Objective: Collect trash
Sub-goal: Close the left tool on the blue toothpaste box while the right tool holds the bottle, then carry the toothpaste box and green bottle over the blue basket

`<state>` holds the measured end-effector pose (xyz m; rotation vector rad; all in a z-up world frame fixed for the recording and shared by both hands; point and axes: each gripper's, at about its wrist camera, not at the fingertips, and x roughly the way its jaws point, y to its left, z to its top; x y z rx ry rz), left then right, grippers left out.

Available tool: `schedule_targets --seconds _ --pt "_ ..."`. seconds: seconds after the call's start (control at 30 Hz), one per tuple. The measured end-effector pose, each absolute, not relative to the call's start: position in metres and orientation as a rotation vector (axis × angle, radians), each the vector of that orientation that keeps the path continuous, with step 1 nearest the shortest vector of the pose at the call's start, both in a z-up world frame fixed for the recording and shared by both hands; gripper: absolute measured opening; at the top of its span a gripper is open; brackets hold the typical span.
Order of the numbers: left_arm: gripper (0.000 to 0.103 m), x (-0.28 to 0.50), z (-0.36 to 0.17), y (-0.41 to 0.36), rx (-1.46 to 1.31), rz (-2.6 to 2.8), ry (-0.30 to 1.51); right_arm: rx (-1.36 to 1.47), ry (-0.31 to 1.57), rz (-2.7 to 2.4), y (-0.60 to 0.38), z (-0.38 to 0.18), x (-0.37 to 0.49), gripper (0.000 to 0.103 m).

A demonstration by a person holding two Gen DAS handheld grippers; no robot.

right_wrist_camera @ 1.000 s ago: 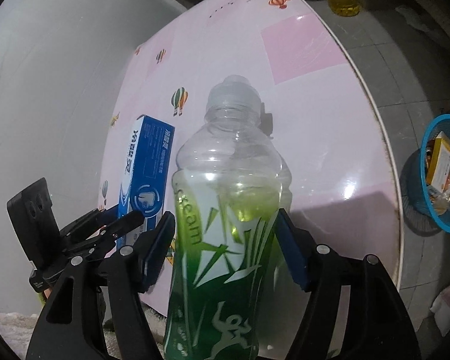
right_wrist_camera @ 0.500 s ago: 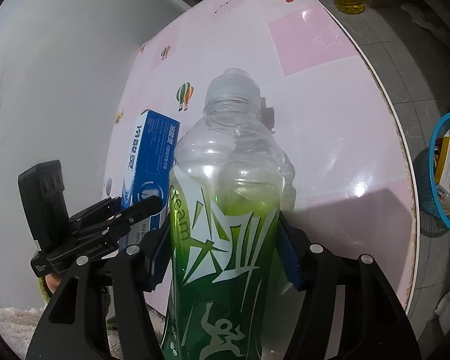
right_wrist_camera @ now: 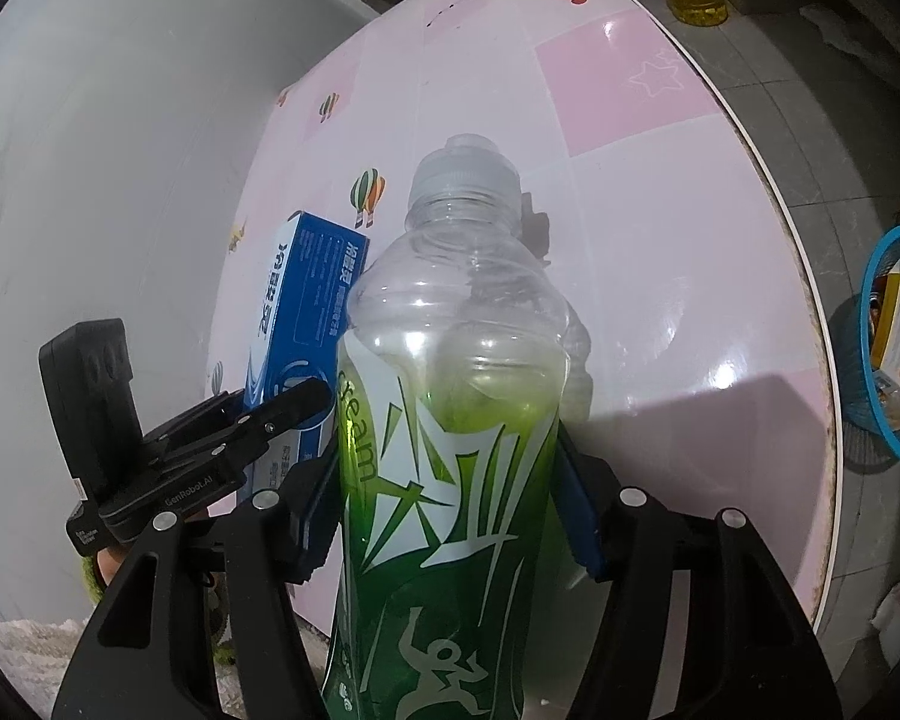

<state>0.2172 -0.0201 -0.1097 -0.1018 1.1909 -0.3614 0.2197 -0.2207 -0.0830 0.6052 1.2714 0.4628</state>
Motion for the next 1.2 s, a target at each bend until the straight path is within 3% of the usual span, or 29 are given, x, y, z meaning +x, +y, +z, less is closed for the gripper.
schedule_targets --seconds 0.3,0.57,1.2 --pt "0.031 0.215 -0.110 -0.019 -0.119 -0.361 1.186 0.624 1.281 0.467 -0.223 -0.083 0.219 0.061" --pt "0.031 0.216 -0.110 -0.017 -0.127 -0.360 1.183 0.566 1.284 0.458 -0.209 -0.079 0.228 0.073" --pt "0.031 0.217 -0.109 -0.011 -0.148 -0.352 1.179 0.179 1.252 0.336 -0.159 -0.064 0.223 0.073"
